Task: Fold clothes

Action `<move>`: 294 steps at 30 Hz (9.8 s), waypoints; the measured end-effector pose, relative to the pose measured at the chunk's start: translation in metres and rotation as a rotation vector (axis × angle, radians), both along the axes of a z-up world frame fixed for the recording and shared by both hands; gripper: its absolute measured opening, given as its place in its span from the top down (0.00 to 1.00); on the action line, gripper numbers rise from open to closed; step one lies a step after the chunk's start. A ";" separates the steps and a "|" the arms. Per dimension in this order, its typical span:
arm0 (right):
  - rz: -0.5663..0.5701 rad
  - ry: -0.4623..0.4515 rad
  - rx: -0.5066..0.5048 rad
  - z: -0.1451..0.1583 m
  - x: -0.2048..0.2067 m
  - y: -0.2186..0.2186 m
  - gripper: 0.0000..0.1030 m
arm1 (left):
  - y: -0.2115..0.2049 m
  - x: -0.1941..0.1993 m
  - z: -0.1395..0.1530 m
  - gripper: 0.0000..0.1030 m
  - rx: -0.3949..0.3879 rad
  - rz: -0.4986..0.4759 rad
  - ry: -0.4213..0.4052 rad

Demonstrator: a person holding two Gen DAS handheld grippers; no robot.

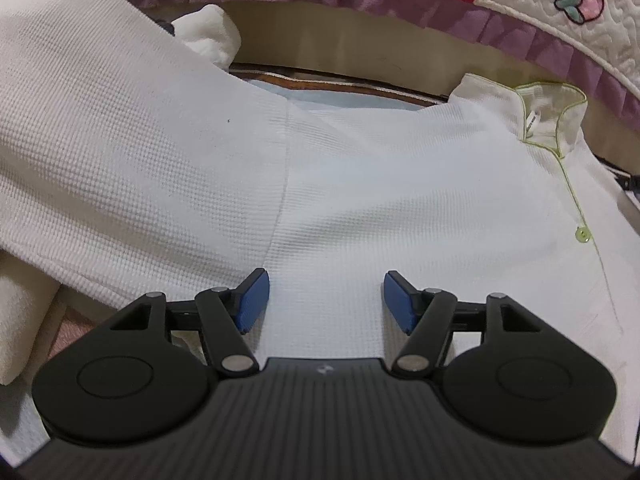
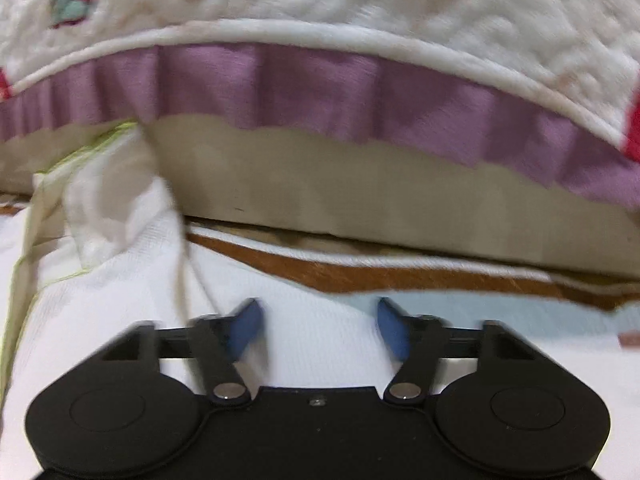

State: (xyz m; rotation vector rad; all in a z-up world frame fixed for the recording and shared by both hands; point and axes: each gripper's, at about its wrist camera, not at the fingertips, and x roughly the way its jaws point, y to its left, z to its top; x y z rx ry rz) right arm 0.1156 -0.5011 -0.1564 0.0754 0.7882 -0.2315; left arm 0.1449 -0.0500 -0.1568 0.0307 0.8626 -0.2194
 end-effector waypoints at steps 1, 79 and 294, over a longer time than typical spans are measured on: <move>0.034 0.005 -0.014 0.002 0.002 0.003 0.98 | 0.000 0.000 0.000 0.39 -0.001 0.000 0.000; -0.579 -0.014 0.172 0.014 -0.187 -0.055 0.54 | 0.047 0.012 0.018 0.39 -0.029 0.125 0.120; -0.957 -0.246 0.316 0.004 -0.318 -0.228 0.47 | -0.045 -0.066 0.018 0.51 -0.110 -0.269 0.042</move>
